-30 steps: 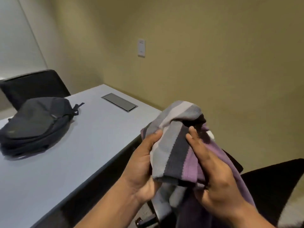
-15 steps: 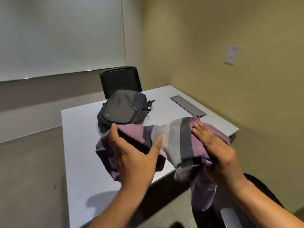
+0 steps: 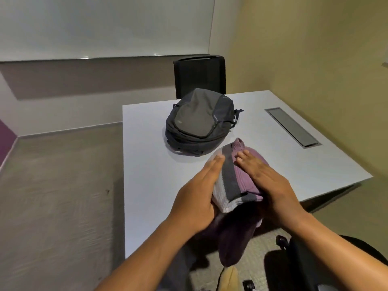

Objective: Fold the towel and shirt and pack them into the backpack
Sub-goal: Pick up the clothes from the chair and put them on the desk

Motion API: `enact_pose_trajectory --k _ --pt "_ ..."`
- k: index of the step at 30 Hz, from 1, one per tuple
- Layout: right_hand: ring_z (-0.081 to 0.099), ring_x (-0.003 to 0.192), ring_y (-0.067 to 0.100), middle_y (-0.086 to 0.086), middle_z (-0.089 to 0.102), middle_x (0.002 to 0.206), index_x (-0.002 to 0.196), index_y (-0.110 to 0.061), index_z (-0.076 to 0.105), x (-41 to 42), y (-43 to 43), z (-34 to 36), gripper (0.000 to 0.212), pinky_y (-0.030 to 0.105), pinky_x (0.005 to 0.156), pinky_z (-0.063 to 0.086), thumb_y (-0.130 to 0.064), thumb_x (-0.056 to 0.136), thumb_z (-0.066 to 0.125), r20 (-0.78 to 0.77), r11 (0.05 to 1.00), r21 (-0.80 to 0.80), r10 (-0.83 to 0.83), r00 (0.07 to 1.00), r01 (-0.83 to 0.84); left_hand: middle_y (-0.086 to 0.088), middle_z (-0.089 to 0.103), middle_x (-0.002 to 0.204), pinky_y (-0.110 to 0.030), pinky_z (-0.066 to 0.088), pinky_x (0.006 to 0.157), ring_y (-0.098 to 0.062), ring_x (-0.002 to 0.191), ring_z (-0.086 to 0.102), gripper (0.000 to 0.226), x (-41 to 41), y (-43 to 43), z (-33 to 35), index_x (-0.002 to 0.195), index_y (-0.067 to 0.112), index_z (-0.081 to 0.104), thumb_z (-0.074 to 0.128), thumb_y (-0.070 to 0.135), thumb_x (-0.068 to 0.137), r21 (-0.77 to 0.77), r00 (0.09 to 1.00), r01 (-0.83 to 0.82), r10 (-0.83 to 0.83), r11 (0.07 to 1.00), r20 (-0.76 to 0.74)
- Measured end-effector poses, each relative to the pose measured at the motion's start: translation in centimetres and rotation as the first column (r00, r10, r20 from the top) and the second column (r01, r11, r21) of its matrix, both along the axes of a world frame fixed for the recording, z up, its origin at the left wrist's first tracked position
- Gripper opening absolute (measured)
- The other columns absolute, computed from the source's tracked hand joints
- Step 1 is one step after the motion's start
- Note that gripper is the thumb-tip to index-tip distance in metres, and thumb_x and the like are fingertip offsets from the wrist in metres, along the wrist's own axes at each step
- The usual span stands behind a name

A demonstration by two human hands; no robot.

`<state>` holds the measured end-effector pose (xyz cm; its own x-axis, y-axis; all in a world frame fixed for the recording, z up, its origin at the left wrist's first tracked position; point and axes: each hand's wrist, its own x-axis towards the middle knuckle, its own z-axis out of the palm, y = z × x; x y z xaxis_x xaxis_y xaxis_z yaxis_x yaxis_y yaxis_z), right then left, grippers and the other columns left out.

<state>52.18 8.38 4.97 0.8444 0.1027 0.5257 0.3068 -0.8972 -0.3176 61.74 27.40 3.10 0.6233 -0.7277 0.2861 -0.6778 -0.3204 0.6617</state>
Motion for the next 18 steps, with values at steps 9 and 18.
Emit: enact_pose_trajectory --k 9,18 --pt "0.033 0.145 0.02 0.004 0.039 0.155 0.147 -0.015 0.041 7.6 -7.6 -3.4 0.075 0.043 0.11 0.042 0.007 0.081 0.069 -0.061 0.995 -0.089 0.032 0.998 -0.037 0.039 -0.004 0.147 -0.008 0.013 0.106 0.024 0.133 -0.008 0.087 5.9 -6.6 -3.0 0.153 0.037 0.016 0.059 -0.001 0.088 0.07 0.981 -0.128 0.116 0.989 0.156" --pt "0.001 0.151 0.009 -0.006 0.003 0.164 0.156 -0.025 0.013 14.1 -16.1 -13.7 0.089 0.025 0.122 0.006 0.006 0.086 0.058 -0.355 0.999 -0.025 0.015 0.935 -0.026 0.006 0.02 0.161 -0.035 0.019 0.119 -0.015 0.147 0.021 0.082 11.7 -15.1 -10.9 0.153 0.026 0.02 0.069 0.021 0.088 0.339 0.955 -0.272 0.21 0.9 0.208"
